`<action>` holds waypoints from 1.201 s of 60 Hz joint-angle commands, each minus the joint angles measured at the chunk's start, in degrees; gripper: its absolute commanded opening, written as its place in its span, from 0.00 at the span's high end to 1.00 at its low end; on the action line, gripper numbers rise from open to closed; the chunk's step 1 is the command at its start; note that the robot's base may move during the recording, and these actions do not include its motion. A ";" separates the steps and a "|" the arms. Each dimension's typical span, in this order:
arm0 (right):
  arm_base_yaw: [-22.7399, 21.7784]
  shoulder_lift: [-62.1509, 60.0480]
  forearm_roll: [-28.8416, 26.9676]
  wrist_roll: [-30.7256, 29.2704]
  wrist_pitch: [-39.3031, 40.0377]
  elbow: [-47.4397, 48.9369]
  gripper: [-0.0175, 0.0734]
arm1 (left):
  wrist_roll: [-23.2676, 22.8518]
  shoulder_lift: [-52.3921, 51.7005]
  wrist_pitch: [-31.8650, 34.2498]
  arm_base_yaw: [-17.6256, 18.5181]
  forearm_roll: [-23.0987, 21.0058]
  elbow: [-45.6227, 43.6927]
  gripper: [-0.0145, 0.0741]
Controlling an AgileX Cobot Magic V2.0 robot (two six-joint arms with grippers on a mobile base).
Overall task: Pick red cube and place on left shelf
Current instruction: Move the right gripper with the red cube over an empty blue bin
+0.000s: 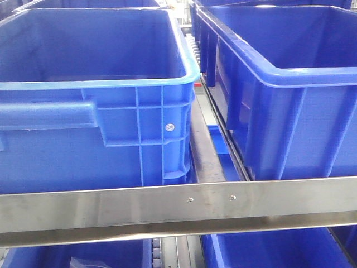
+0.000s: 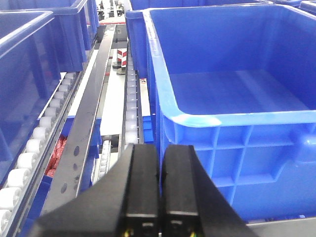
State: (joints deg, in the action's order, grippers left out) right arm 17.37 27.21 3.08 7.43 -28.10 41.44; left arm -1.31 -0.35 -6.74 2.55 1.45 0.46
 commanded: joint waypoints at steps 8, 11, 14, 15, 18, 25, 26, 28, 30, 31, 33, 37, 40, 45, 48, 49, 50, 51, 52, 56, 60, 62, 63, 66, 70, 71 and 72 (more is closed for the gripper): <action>-0.33 0.61 0.41 -0.11 5.02 1.71 0.75 | -0.12 -0.86 4.74 -0.02 -0.07 1.41 0.72; -0.33 0.64 0.41 -0.11 6.06 1.71 0.75 | -0.12 -0.86 4.74 -0.02 -0.07 1.41 0.72; -0.33 0.64 0.41 -0.11 6.97 1.71 0.75 | -0.12 -0.86 4.74 -0.02 -0.07 1.41 0.72; -0.33 0.64 0.41 -0.11 7.18 1.71 0.75 | -0.12 -0.86 4.74 -0.02 -0.07 1.41 0.72; -0.33 0.64 0.41 -0.11 7.43 1.71 0.75 | -0.12 -0.86 4.74 -0.02 -0.07 1.41 0.72; -0.33 1.05 0.41 -0.11 8.03 1.71 0.75 | -0.12 -0.86 4.74 -0.02 -0.07 1.41 0.72; -0.33 1.21 0.41 -0.11 8.11 1.71 0.75 | -0.12 -0.86 4.74 -0.02 -0.07 1.41 0.72; -0.33 1.80 0.41 -0.11 8.62 1.71 0.75 | -0.12 -0.86 4.74 -0.02 -0.07 1.41 0.72; -0.33 2.69 0.41 -0.11 9.67 1.71 0.75 | -0.12 -0.86 4.74 -0.02 -0.07 1.41 0.72; -0.33 3.13 0.41 -0.11 10.41 1.71 0.75 | -0.12 -0.86 4.74 -0.02 -0.07 1.41 0.72; -0.33 4.36 0.41 -0.11 11.79 1.79 0.75 | -0.12 -0.86 4.74 -0.02 -0.07 1.41 0.72; -0.33 7.74 0.41 -0.11 14.76 2.48 0.75 | -0.12 -0.86 4.74 -0.02 -0.07 1.41 0.72; -0.33 11.29 0.46 -0.11 16.50 3.71 0.75 | -0.12 -0.86 4.74 -0.02 -0.07 1.41 0.72; -0.40 17.58 0.46 -0.11 17.94 6.83 0.74 | -0.12 -0.86 4.74 -0.02 -0.07 1.41 0.72; -0.40 21.33 0.82 -0.11 17.97 9.17 0.74 | -0.12 -0.86 4.74 -0.02 -0.07 1.41 0.72; -0.40 22.50 1.22 -0.11 17.97 9.82 0.74 | -0.12 -0.86 4.74 -0.02 -0.07 1.41 0.72; -0.40 23.66 1.54 -0.11 17.97 10.48 0.74 | -0.12 -0.86 4.74 -0.02 -0.07 1.41 0.72; -0.40 25.33 2.00 -0.11 17.97 11.51 0.74 | -0.12 -0.86 4.74 -0.02 -0.07 1.41 0.72; -0.40 26.42 2.30 -0.11 17.97 12.19 0.74 | -0.12 -0.86 4.74 -0.02 -0.07 1.41 0.72; -0.80 31.84 3.72 -0.11 17.82 15.60 0.74 | -0.12 -0.86 4.74 -0.02 -0.07 1.41 0.72; -2.33 36.21 3.88 -0.11 17.31 18.88 0.74 | -0.12 -0.86 4.74 -0.02 -0.07 1.41 0.72; -3.46 38.44 3.88 -0.11 16.64 20.43 0.74 | -0.12 -0.86 4.74 -0.02 -0.07 1.41 0.72; -3.95 39.71 3.88 -0.11 16.19 21.32 0.74 | -0.12 -0.86 4.74 -0.02 -0.07 1.41 0.72; -6.11 42.57 3.88 -0.11 15.29 23.22 0.74 | -0.12 -0.86 4.74 -0.02 -0.07 1.41 0.72; -8.50 46.39 3.88 -0.11 14.56 25.29 0.74 | -0.12 -0.86 4.74 -0.02 -0.07 1.41 0.72; -9.00 47.08 3.88 -0.11 14.53 25.67 0.74 | -0.12 -0.86 4.74 -0.02 -0.07 1.41 0.72; -9.71 48.10 3.88 -0.11 14.54 26.19 0.74 | -0.12 -0.86 4.74 -0.02 -0.07 1.41 0.72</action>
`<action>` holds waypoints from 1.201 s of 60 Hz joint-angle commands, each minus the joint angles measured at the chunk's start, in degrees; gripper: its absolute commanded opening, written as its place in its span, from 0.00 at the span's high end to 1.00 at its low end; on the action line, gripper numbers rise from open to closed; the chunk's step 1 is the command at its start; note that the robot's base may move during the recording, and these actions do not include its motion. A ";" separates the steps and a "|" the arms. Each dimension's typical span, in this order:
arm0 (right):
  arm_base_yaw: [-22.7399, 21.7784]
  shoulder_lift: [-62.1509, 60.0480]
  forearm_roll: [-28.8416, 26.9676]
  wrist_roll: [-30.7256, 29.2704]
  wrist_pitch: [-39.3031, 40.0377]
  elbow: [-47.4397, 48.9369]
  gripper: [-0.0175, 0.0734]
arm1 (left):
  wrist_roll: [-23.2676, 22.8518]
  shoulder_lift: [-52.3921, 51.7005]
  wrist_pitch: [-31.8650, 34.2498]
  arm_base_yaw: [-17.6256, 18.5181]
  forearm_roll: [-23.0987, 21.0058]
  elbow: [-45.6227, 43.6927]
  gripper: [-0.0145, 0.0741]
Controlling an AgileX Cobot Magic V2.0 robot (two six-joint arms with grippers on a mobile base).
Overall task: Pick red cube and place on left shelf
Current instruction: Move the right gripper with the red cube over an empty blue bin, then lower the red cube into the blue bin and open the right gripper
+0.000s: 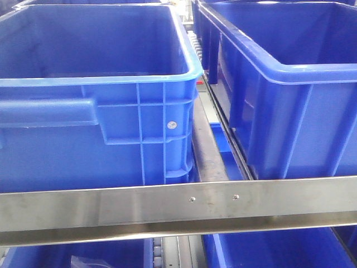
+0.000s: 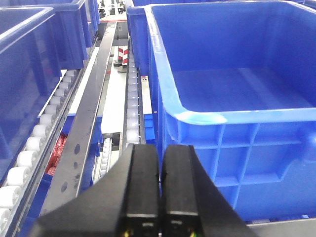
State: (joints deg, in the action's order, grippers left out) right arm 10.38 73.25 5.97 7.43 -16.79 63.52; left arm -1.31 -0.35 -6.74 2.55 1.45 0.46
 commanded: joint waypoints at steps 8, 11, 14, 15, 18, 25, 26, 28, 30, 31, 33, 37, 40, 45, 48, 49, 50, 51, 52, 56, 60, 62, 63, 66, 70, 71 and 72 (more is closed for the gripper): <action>-6.40 7.25 0.75 -0.11 2.95 6.77 0.60 | -0.12 -0.86 4.74 -0.02 -0.07 1.41 0.72; -7.62 8.85 0.16 -0.11 2.95 7.54 0.49 | -0.12 -0.86 4.74 -0.02 -0.07 1.41 0.72; -8.36 10.35 -0.35 -0.11 2.95 8.18 0.35 | -0.12 -0.86 4.74 -0.02 -0.07 1.41 0.72; -8.50 10.66 -0.36 -0.11 2.95 8.28 0.31 | -0.12 -0.86 4.74 -0.02 -0.07 1.41 0.72; -8.87 11.35 -0.41 -0.11 3.25 8.35 0.25 | -0.12 -0.86 4.74 -0.02 -0.07 1.41 0.72; -8.93 12.25 -0.41 -0.11 3.68 8.35 0.22 | -0.12 -0.86 4.74 -0.02 -0.07 1.41 0.72; -8.93 12.25 -0.41 -0.11 3.68 8.35 0.22 | -0.12 -0.86 4.74 -0.02 -0.07 1.41 0.72; -8.93 12.25 -0.41 -0.11 3.68 8.35 0.22 | -0.12 -0.86 4.74 -0.02 -0.07 1.41 0.72; -8.93 12.25 -0.41 -0.11 3.82 8.35 0.22 | -0.12 -0.86 4.74 -0.02 -0.07 1.41 0.72; -8.93 12.25 -0.41 -0.11 3.89 8.35 0.22 | -0.12 -0.86 4.74 -0.02 -0.07 1.41 0.72; -8.93 12.25 -0.41 -0.11 4.01 8.35 0.22 | -0.12 -0.86 4.74 -0.02 -0.07 1.41 0.72; -8.93 12.25 -0.41 -0.11 4.31 8.35 0.22 | -0.12 -0.86 4.74 -0.02 -0.07 1.41 0.72; -8.93 12.18 -0.41 -0.11 4.41 8.35 0.22 | -0.12 -0.86 4.74 -0.02 -0.07 1.41 0.72; -8.93 11.73 -0.41 -0.11 4.41 8.35 0.31 | -0.12 -0.86 4.74 -0.02 -0.07 1.41 0.72; -8.93 10.82 -0.41 -0.11 4.30 8.29 0.45 | -0.12 -0.86 4.74 -0.02 -0.07 1.41 0.72; -8.93 10.58 -0.41 -0.11 4.21 8.29 0.49 | -0.12 -0.86 4.74 -0.02 -0.07 1.41 0.72; -8.93 10.32 -0.41 -0.11 4.16 8.29 0.54 | -0.12 -0.86 4.74 -0.02 -0.07 1.41 0.72; -8.93 9.96 -0.41 -0.11 4.09 8.29 0.59 | -0.12 -0.86 4.74 -0.02 -0.07 1.41 0.72; -8.87 9.40 -0.41 -0.11 3.90 8.29 0.66 | -0.12 -0.86 4.74 -0.02 -0.07 1.41 0.72; -8.75 7.22 -0.48 -0.11 3.73 8.02 0.75 | -0.12 -0.86 4.74 -0.02 -0.07 1.41 0.72; -8.75 4.72 -0.48 -0.11 4.30 7.91 0.73 | -0.12 -0.86 4.74 -0.02 -0.07 1.41 0.72; -8.75 3.64 -0.48 -0.11 4.45 7.91 0.75 | -0.12 -0.86 4.74 -0.02 -0.07 1.41 0.72; -8.75 3.15 -0.48 -0.11 4.52 7.91 0.76 | -0.12 -0.86 4.74 -0.02 -0.07 1.41 0.72; -8.74 1.55 -0.48 -0.11 5.12 7.91 0.75 | -0.12 -0.86 4.74 -0.02 -0.07 1.41 0.72; -8.63 -0.39 -0.48 -0.11 5.36 7.91 0.75 | -0.12 -0.86 4.74 -0.02 -0.07 1.41 0.72; -8.63 -0.74 -0.48 -0.11 5.30 7.91 0.75 | -0.12 -0.86 4.74 -0.02 -0.07 1.41 0.72; -8.63 -1.07 -0.48 -0.11 5.30 7.91 0.75 | -0.12 -0.86 4.74 -0.02 -0.07 1.41 0.72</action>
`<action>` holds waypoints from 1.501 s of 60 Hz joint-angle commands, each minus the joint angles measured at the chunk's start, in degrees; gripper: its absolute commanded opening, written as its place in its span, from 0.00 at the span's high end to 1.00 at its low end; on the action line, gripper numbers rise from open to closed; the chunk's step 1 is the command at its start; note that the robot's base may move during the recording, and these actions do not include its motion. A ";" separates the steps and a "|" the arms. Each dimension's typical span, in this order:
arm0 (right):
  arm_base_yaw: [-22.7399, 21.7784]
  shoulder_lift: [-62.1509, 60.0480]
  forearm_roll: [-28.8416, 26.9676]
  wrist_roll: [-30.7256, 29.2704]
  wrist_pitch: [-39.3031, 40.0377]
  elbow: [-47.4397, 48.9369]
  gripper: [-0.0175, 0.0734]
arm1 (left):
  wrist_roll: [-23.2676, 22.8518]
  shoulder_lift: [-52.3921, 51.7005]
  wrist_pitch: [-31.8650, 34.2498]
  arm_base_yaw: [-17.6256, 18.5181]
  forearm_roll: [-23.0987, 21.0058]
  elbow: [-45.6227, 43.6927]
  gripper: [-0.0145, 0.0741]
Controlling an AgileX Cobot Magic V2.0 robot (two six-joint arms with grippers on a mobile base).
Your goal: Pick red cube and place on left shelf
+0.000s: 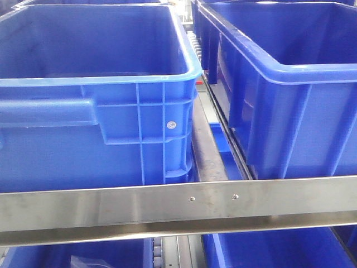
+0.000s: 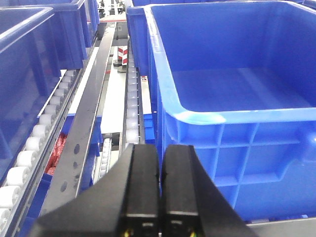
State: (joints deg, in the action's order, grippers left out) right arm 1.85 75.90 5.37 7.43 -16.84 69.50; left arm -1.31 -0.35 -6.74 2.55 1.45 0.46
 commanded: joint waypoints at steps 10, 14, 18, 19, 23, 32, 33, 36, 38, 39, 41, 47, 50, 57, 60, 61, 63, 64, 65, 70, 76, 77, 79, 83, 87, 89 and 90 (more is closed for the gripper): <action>-0.10 -6.60 0.12 -0.11 5.36 1.94 0.75 | -0.12 -0.86 4.74 -0.02 -0.07 1.41 0.72; -0.10 -6.78 0.00 -0.11 6.02 1.94 0.75 | -0.12 -0.86 4.74 -0.02 -0.07 1.41 0.72; -0.10 -6.72 0.00 -0.11 6.03 1.94 0.75 | -0.12 -0.86 4.74 -0.02 -0.07 1.41 0.72; -0.10 -6.72 0.00 -0.11 6.03 1.94 0.75 | -0.12 -0.86 4.74 -0.02 -0.07 1.41 0.72; -0.10 -6.46 0.00 -0.11 6.03 1.94 0.75 | -0.12 -0.86 4.74 -0.02 -0.07 1.41 0.72; -0.10 -6.43 0.00 -0.11 6.35 1.94 0.75 | -0.12 -0.86 4.74 -0.02 -0.07 1.41 0.72; -0.10 -6.43 0.00 -0.11 6.35 1.94 0.75 | -0.12 -0.86 4.74 -0.02 -0.07 1.41 0.72; -0.10 -6.43 0.00 -0.11 6.51 1.94 0.75 | -0.12 -0.86 4.74 -0.02 -0.07 1.41 0.72; -0.10 -6.43 0.00 -0.11 7.14 1.94 0.75 | -0.12 -0.86 4.74 -0.02 -0.07 1.41 0.72; -0.10 -6.43 -0.17 -0.11 7.55 1.94 0.75 | -0.12 -0.86 4.74 -0.02 -0.07 1.41 0.72; -0.10 -6.43 -1.25 -0.05 7.81 1.94 0.75 | -0.12 -0.86 4.74 -0.02 -0.07 1.41 0.72; 0.01 -6.51 -3.72 0.01 7.60 1.76 0.75 | -0.12 -0.86 4.74 -0.02 -0.07 1.41 0.72; 0.57 -7.47 -3.91 0.01 7.31 0.79 0.75 | -0.12 -0.86 4.74 -0.02 -0.07 1.41 0.72; 1.10 -10.97 -3.84 -0.04 9.22 -3.52 0.75 | -0.12 -0.86 4.74 -0.02 -0.07 1.41 0.72; 1.41 -12.77 -3.84 -0.04 11.16 -6.63 0.75 | -0.12 -0.86 4.74 -0.02 -0.07 1.41 0.72; 1.46 -13.36 -3.84 -0.04 11.87 -7.66 0.75 | -0.12 -0.86 4.74 -0.02 -0.07 1.41 0.72; 1.53 -14.95 -3.84 -0.04 13.68 -10.52 0.75 | -0.12 -0.86 4.74 -0.02 -0.07 1.41 0.72; 1.53 -15.65 -3.84 -0.04 14.43 -11.75 0.75 | -0.12 -0.86 4.74 -0.02 -0.07 1.41 0.72; 1.53 -16.39 -3.84 -0.04 15.23 -13.66 0.75 | -0.12 -0.86 4.74 -0.02 -0.07 1.41 0.72; 1.53 -21.17 -3.84 -0.04 19.85 -21.89 0.75 | -0.12 -0.86 4.74 -0.02 -0.07 1.41 0.72; 1.53 -28.29 -3.84 -0.04 24.44 -32.31 0.75 | -0.12 -0.86 4.74 -0.02 -0.07 1.41 0.72; 1.53 -29.70 -3.84 -0.04 24.98 -33.67 0.75 | -0.12 -0.86 4.74 -0.02 -0.07 1.41 0.72; 1.53 -31.80 -3.84 -0.04 26.27 -37.03 0.75 | -0.12 -0.86 4.74 -0.02 -0.07 1.41 0.72; 1.53 -37.38 -3.84 -0.04 28.60 -43.33 0.75 | -0.12 -0.86 4.74 -0.02 -0.07 1.41 0.72; 1.53 -43.07 -3.84 -0.04 30.19 -48.51 0.75 | -0.12 -0.86 4.74 -0.02 -0.07 1.41 0.72; 1.53 -45.30 -3.84 -0.04 30.64 -50.69 0.75 | -0.12 -0.86 4.74 -0.02 -0.07 1.41 0.72; 1.53 -46.98 -3.84 -0.04 30.99 -52.25 0.75 | -0.12 -0.86 4.74 -0.02 -0.07 1.41 0.72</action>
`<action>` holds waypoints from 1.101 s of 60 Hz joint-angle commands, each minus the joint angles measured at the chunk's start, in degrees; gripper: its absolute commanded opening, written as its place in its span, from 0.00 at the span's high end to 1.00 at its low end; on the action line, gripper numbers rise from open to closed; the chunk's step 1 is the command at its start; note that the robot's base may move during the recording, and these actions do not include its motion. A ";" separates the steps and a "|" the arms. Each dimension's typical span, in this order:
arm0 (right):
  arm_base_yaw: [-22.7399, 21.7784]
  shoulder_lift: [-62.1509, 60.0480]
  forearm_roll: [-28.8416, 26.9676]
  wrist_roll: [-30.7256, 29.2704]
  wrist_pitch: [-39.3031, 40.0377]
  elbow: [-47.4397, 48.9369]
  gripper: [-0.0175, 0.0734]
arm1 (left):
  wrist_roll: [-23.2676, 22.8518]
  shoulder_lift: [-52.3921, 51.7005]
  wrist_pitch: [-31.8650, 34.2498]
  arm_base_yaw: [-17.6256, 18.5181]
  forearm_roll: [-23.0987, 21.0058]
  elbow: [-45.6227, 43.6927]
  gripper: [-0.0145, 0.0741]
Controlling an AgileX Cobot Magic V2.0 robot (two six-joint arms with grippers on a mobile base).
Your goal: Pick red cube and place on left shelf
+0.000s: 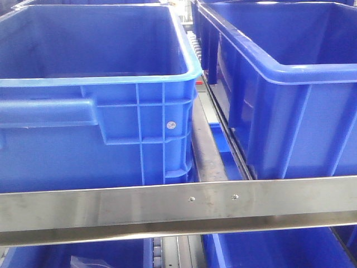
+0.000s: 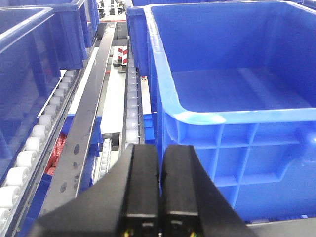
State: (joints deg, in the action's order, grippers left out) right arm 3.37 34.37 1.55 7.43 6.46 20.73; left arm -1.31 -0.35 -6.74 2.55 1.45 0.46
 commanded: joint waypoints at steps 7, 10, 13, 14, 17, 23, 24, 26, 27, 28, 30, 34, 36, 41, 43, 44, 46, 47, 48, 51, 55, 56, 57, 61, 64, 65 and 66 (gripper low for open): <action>0.00 -13.79 -0.01 -0.04 8.92 -11.36 0.75 | -0.12 -0.86 4.74 -0.02 -0.07 1.41 0.72; 0.00 -17.22 -0.01 -0.04 9.14 -14.06 0.75 | -0.12 -0.86 4.74 -0.02 -0.07 1.41 0.72; 0.00 -20.82 -0.01 -0.04 9.19 -16.40 0.75 | -0.12 -0.86 4.74 -0.02 -0.07 1.41 0.72; 0.00 -21.70 -0.01 -0.04 9.19 -17.02 0.75 | -0.12 -0.86 4.74 -0.02 -0.07 1.41 0.72; 0.00 -24.56 -0.01 -0.04 9.25 -18.95 0.75 | -0.12 -0.86 4.74 -0.02 -0.07 1.41 0.72; 0.00 -29.25 -0.06 -0.04 8.53 -21.56 0.75 | -0.12 -0.86 4.74 -0.02 -0.07 1.41 0.72; 0.00 -30.08 -0.06 -0.04 6.87 -21.43 0.75 | -0.12 -0.86 4.74 -0.02 -0.07 1.41 0.72; -0.06 -31.08 -0.06 -0.04 5.99 -21.38 0.75 | -0.12 -0.86 4.74 -0.02 -0.07 1.41 0.72; -0.07 -31.58 -0.06 -0.04 5.66 -21.43 0.75 | -0.12 -0.86 4.74 -0.02 -0.07 1.41 0.72; -0.07 -32.29 -0.06 -0.04 5.01 -21.43 0.75 | -0.12 -0.86 4.74 -0.02 -0.07 1.41 0.72; -0.07 -33.35 -0.06 -0.04 3.99 -21.43 0.75 | -0.12 -0.86 4.74 -0.02 -0.07 1.41 0.72; -0.07 -35.30 -0.06 -0.04 2.35 -21.43 0.75 | -0.12 -0.86 4.74 -0.02 -0.07 1.41 0.72; -0.07 -36.10 -0.06 -0.04 1.39 -21.43 0.75 | -0.12 -0.86 4.74 -0.02 -0.07 1.41 0.72; -0.11 -36.27 -0.06 -0.04 0.52 -21.43 0.75 | -0.12 -0.86 4.74 -0.02 -0.07 1.41 0.72; -0.11 -36.27 -0.06 -0.04 0.35 -21.43 0.75 | -0.12 -0.86 4.74 -0.02 -0.07 1.41 0.72; -0.11 -36.27 -0.06 -0.04 0.35 -21.43 0.75 | -0.12 -0.86 4.74 -0.02 -0.07 1.41 0.72; -0.11 -36.27 -0.06 -0.04 0.29 -21.43 0.75 | -0.12 -0.86 4.74 -0.02 -0.07 1.41 0.72; -0.11 -36.27 -0.06 -0.04 0.29 -21.43 0.75 | -0.12 -0.86 4.74 -0.02 -0.07 1.41 0.72; -0.11 -36.27 -0.06 -0.04 0.29 -21.43 0.75 | -0.12 -0.86 4.74 -0.02 -0.07 1.41 0.72; -0.11 -36.20 -0.06 -0.04 0.30 -21.43 0.75 | -0.12 -0.86 4.74 -0.02 -0.07 1.41 0.72; -0.11 -36.20 -0.06 -0.04 0.30 -21.43 0.75 | -0.12 -0.86 4.74 -0.02 -0.07 1.41 0.72; -0.11 -36.20 -0.06 -0.04 0.30 -21.43 0.75 | -0.12 -0.86 4.74 -0.02 -0.07 1.41 0.72; -0.11 -36.20 -0.06 -0.04 0.30 -21.43 0.75 | -0.12 -0.86 4.74 -0.02 -0.07 1.41 0.72; -0.11 -36.20 -0.06 -0.04 0.30 -21.43 0.75 | -0.12 -0.86 4.74 -0.02 -0.07 1.41 0.72; -0.11 -36.20 -0.06 -0.04 0.30 -21.43 0.75 | -0.12 -0.86 4.74 -0.02 -0.07 1.41 0.72; -0.11 -36.20 -0.06 -0.04 0.30 -21.43 0.75 | -0.12 -0.86 4.74 -0.02 -0.07 1.41 0.72; -0.11 -36.20 -0.06 -0.04 0.30 -21.43 0.75 | -0.12 -0.86 4.74 -0.02 -0.07 1.41 0.72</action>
State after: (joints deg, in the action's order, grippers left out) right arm 3.37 -0.61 1.55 7.43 2.04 -1.64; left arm -1.31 -0.35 -6.74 2.55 1.45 0.46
